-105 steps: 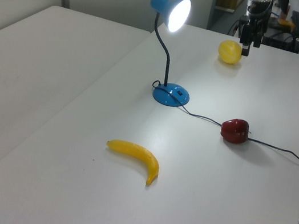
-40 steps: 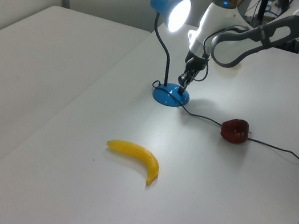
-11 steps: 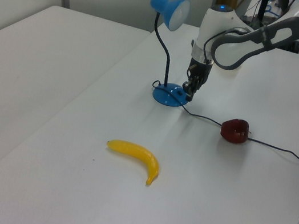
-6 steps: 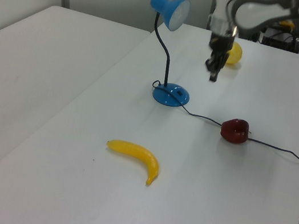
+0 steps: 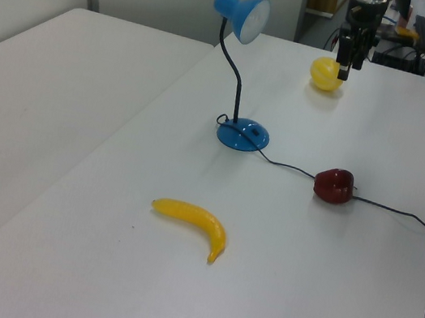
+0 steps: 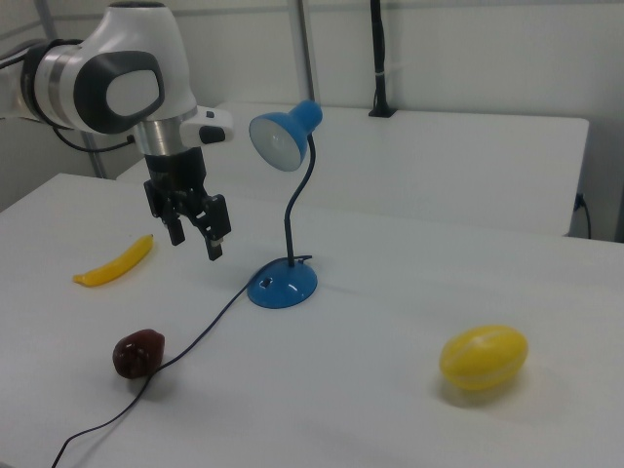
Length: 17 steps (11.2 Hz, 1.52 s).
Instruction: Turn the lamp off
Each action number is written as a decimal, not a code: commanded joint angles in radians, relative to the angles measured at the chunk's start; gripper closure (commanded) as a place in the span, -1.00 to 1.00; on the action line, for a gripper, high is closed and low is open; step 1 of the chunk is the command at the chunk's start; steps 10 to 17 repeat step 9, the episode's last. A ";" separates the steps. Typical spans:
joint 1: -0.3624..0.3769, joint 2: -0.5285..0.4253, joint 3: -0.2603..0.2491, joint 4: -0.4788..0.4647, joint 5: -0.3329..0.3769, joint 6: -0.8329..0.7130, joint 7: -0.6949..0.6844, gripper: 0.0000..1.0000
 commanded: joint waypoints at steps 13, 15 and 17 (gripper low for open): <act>0.000 0.029 -0.015 0.031 -0.012 -0.036 -0.010 -1.00; 0.000 0.029 -0.015 0.031 -0.012 -0.036 -0.010 -1.00; 0.000 0.029 -0.015 0.031 -0.012 -0.036 -0.010 -1.00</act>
